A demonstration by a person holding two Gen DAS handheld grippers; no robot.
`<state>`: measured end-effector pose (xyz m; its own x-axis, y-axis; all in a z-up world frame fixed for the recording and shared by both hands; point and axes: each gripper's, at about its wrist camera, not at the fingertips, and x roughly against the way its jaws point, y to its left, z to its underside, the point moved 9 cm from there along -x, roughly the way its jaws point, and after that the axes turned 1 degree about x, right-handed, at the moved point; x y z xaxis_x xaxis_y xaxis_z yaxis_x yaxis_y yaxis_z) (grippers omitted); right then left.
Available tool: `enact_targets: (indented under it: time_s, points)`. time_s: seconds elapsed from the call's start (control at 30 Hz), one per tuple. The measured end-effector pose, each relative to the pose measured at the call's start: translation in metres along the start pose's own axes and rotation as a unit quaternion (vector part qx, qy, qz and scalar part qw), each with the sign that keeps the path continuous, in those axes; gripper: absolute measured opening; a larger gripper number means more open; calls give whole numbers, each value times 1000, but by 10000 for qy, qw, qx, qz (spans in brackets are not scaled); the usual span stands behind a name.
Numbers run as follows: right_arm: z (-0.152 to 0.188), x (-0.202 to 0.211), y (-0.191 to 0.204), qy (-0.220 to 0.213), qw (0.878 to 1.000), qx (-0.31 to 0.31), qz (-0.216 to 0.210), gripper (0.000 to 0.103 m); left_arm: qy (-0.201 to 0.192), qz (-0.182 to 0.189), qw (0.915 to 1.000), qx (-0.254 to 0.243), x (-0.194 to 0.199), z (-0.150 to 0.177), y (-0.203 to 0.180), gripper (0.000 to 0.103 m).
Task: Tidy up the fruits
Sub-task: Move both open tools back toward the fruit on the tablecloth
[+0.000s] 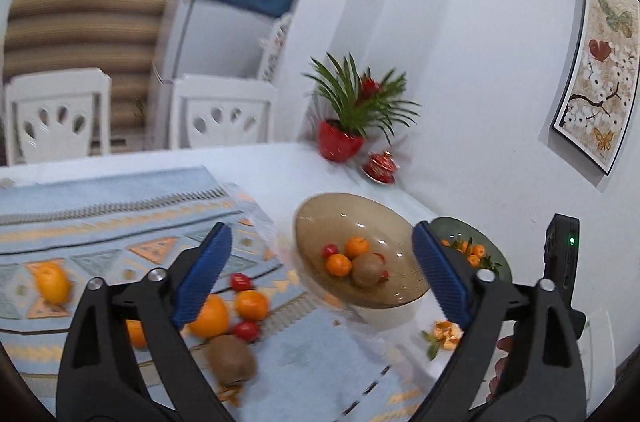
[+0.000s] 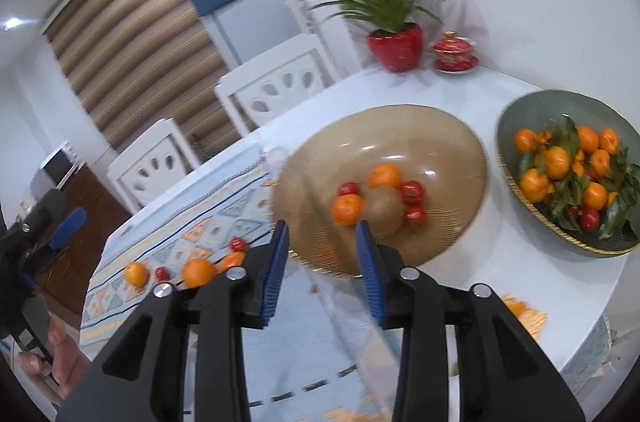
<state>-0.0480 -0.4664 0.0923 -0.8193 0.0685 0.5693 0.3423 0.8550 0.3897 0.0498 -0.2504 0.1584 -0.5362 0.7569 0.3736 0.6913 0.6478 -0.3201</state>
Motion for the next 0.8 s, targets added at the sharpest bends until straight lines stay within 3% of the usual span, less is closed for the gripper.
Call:
enact_targets:
  time_s: [0.2, 0.27, 0.4, 0.53, 0.6, 0.8]
  points:
    - [34, -25, 54, 290, 9982, 323, -415, 42, -192, -567, 9982, 37, 44, 13, 49, 100]
    - [49, -37, 67, 431, 9970, 403, -501, 48, -68, -736, 9971, 162, 46, 26, 70, 100]
    - [83, -66, 94, 675, 9934, 623, -681, 49, 189, -1210, 9916, 422, 43, 60, 120, 100]
    - [103, -87, 103, 604, 9920, 947, -569, 54, 530, -1686, 9822, 643, 27, 102, 170, 100]
    - [109, -95, 104, 498, 9914, 1127, -431, 62, 699, -1792, 9784, 762, 18, 121, 188, 100]
    - [116, -107, 100, 542, 9902, 1235, -351, 63, 932, -1797, 9752, 893, 5, 145, 206, 100]
